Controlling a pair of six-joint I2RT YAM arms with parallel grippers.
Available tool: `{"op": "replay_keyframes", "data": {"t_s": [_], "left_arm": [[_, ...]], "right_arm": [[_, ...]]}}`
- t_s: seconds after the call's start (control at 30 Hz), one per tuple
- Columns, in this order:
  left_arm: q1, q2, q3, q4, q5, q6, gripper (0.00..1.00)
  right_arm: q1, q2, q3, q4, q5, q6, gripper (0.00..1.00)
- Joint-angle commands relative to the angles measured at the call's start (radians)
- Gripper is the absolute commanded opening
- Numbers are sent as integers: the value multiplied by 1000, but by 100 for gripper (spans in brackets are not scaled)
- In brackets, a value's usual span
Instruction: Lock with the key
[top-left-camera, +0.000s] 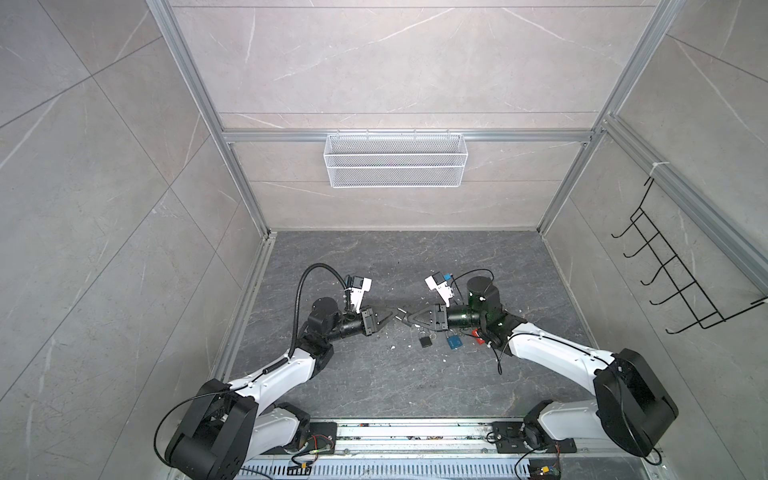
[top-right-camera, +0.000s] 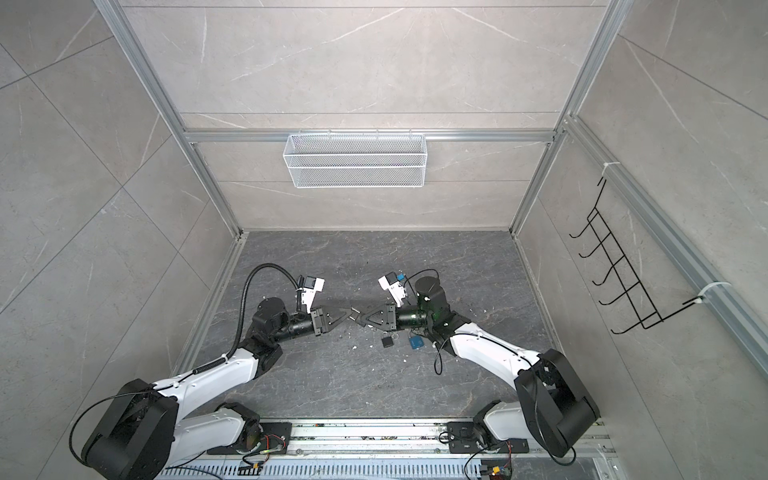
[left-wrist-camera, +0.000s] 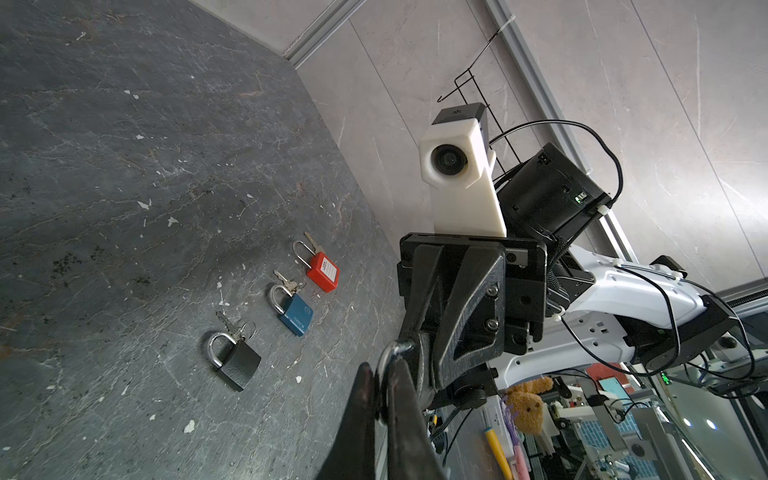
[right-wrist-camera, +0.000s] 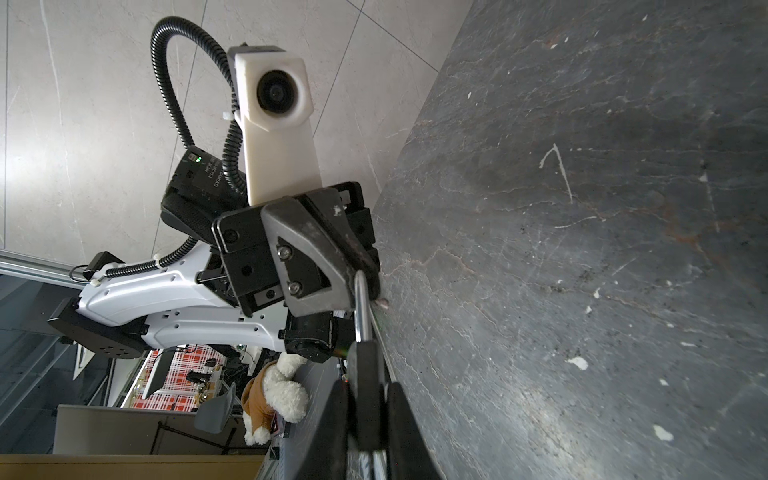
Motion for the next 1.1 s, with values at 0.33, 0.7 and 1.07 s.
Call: {"op": "replay_keyframes", "data": {"t_s": [0.33,0.7,1.07], "left_arm": [[-78,20,19,178,178,-48,0],[-219,23,58,133,150,-5,0],[-187,-50,50,-65,-51,76,0]], "right_arm": [[-8,10,83,18,158,-120,0],[-8,80,152,95,137,-105,0],[-13,59,103,108,118,-76,0]]}}
